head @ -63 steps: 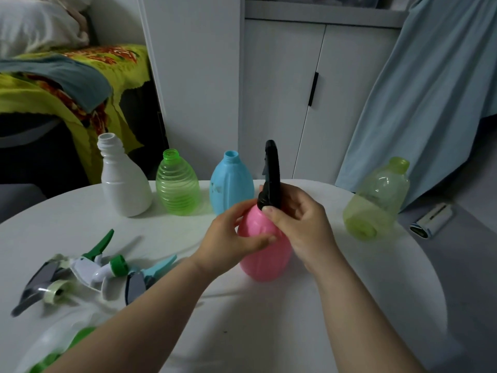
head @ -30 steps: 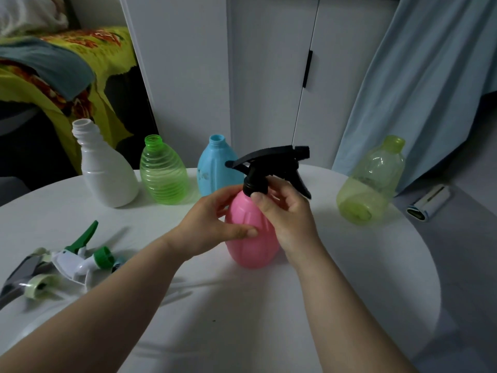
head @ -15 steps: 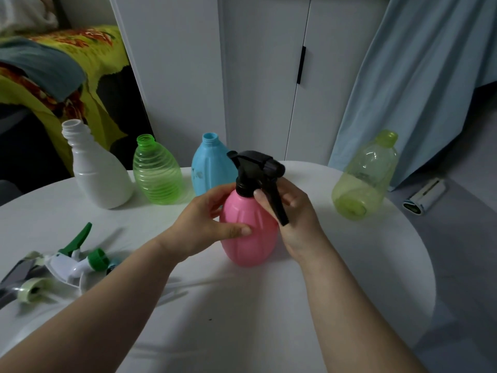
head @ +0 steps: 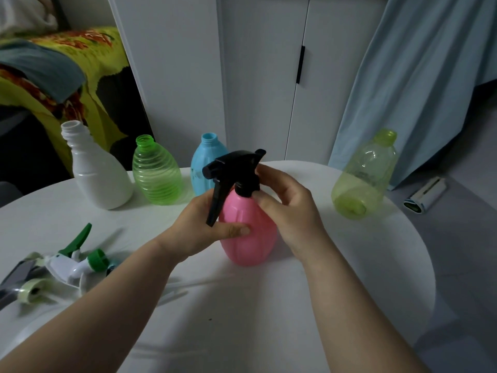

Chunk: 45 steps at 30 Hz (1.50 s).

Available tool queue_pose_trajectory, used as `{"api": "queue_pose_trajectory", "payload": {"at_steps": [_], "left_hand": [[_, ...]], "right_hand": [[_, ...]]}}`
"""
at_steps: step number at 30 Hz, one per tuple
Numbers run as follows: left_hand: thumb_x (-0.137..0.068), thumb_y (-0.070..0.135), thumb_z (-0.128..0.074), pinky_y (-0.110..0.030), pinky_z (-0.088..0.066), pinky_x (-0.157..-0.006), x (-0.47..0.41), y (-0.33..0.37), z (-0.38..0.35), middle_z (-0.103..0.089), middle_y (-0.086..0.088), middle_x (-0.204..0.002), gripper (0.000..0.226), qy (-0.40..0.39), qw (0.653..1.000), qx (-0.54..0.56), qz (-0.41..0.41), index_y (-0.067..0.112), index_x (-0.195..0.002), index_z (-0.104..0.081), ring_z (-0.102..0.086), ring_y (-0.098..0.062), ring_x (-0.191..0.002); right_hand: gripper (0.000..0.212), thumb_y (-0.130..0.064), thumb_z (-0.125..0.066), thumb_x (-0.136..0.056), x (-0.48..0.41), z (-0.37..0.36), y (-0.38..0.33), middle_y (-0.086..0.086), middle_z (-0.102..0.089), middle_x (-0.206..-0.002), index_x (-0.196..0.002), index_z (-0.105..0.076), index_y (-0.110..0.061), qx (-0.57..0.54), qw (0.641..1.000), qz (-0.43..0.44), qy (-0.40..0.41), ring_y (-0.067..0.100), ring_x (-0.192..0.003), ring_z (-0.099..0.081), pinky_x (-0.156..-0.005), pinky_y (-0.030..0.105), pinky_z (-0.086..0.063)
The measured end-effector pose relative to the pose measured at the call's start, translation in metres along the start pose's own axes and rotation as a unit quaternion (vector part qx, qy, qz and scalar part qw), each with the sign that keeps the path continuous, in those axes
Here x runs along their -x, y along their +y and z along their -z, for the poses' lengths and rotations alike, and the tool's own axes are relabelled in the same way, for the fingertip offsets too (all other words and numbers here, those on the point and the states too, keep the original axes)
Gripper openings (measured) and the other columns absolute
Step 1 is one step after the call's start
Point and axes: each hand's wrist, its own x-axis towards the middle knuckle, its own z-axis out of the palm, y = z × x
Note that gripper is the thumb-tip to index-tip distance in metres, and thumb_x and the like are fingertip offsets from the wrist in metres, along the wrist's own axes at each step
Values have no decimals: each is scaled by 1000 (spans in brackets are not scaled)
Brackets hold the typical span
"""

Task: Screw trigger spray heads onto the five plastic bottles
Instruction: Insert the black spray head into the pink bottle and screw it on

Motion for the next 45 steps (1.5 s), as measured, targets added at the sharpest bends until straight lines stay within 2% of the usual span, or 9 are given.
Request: {"api": "queue_pose_trajectory", "payload": {"at_steps": [5,10,14,17,21,27,33,38,45], "left_hand": [[-49,14,-74,-22,-49,-87,-2,-4,-2,-62,10,-105,61,24,1000,-3,-2,35,-103,-52,-59,-9,-97],[-48,14,-75,-13,-49,-79,-2,-6,0,-62,11,-99,58,22,1000,-7,-9,35,-97,-53,-60,2,-87],[-47,12,-74,-11,-49,-75,-2,-8,-1,-61,10,-95,53,32,999,3,-10,29,-93,-52,-60,5,-80],[-47,12,-74,-11,-49,-75,-2,-10,-2,-61,9,-95,52,38,999,3,-13,29,-91,-51,-59,5,-81],[-47,12,-75,-11,-48,-75,-2,-11,-1,-61,10,-90,50,42,999,-1,-17,30,-87,-51,-59,5,-78],[-38,29,-78,-13,-49,-73,-2,-11,-1,-61,10,-90,56,40,999,10,-15,29,-88,-52,-59,4,-78],[-37,31,-77,-21,-47,-83,-1,-9,-2,-61,11,-92,57,52,999,-4,-13,29,-88,-51,-58,3,-82],[-43,18,-77,-28,-44,-89,-2,-8,-3,-60,8,-96,56,50,999,-13,-16,29,-90,-50,-57,-7,-89],[-42,22,-82,-15,-47,-83,-2,-10,-2,-60,11,-95,57,53,998,-23,-18,31,-89,-50,-59,2,-85]], "right_hand": [[37,-12,-69,-70,1,-13,-2,-15,-58,-90,-87,-49,-39,62,996,6,65,-1,-89,-55,-80,8,-42],[39,-15,-65,-74,4,-15,-2,-2,-55,-112,-106,-48,-28,91,994,-8,57,2,-101,-51,-80,0,-37],[25,-17,-60,-76,3,-3,-7,-14,-62,-99,-96,-57,-33,66,998,-5,-2,-2,-99,-55,-80,1,-37],[27,-11,-66,-73,2,-6,-4,-15,-62,-89,-82,-55,-34,46,998,-8,35,6,-93,-58,-83,13,-43],[35,-15,-69,-69,3,-17,-1,-17,-54,-89,-85,-45,-35,77,994,-2,78,3,-89,-54,-73,3,-41],[29,-16,-62,-78,3,-6,-6,-4,-62,-107,-101,-55,-33,43,998,-41,9,14,-104,-57,-90,29,-46],[32,-19,-72,-68,6,-17,-1,-18,-55,-88,-81,-46,-34,75,994,-14,81,-9,-83,-54,-70,2,-41],[38,-18,-64,-77,5,-10,-1,0,-59,-113,-111,-50,-24,60,997,-37,16,11,-107,-54,-92,22,-43],[29,-13,-64,-77,4,-12,-2,-22,-60,-90,-87,-56,-40,63,997,7,36,-8,-88,-58,-80,5,-42]]}}
